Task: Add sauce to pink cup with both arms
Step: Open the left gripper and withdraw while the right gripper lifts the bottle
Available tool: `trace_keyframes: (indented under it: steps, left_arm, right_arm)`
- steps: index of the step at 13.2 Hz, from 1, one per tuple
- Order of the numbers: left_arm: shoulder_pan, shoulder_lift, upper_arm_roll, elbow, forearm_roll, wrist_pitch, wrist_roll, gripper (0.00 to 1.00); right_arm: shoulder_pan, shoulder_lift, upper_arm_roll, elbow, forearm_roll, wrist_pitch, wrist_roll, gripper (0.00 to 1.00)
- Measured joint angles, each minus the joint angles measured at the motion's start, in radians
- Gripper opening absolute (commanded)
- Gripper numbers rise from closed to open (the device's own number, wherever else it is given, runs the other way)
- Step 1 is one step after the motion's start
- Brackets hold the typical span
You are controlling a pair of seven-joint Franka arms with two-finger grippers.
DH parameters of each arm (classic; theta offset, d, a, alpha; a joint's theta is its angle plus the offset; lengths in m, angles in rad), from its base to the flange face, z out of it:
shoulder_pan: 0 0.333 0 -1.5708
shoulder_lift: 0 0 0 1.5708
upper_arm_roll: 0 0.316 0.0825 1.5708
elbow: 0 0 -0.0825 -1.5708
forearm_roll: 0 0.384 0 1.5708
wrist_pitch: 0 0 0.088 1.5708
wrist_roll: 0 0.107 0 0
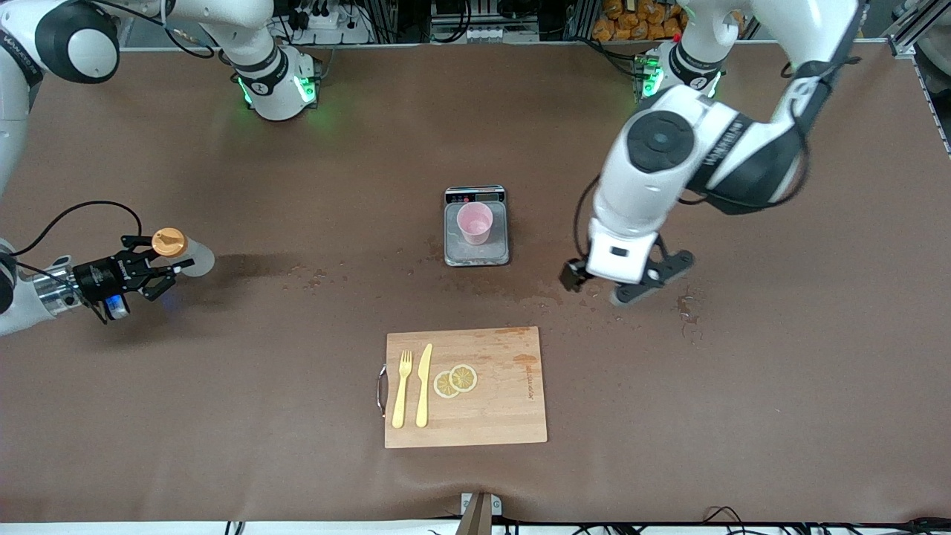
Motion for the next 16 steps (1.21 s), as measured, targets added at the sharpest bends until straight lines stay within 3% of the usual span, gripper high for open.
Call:
trace_keyframes:
  steps: [4, 9, 13, 16]
  left_arm:
    - [0.072, -0.016, -0.013, 0.021, 0.0, -0.063, 0.115, 1.0]
    - [0.157, -0.053, -0.001, 0.067, -0.077, -0.13, 0.359, 1.0]
    - [0.001, -0.185, 0.334, 0.078, -0.308, -0.258, 0.633, 1.0]
    - [-0.014, -0.247, 0.426, 0.073, -0.34, -0.32, 0.755, 1.0]
  right_arm:
    - [0.051, -0.041, 0.002, 0.065, -0.072, -0.026, 0.105, 0.36]
    - [0.229, -0.184, 0.004, 0.079, -0.151, -0.02, 0.346, 0.36]
    - [0.344, -0.235, 0.005, 0.079, -0.172, -0.008, 0.519, 0.35]
    - [0.412, -0.235, 0.004, 0.078, -0.174, -0.007, 0.64, 0.35]
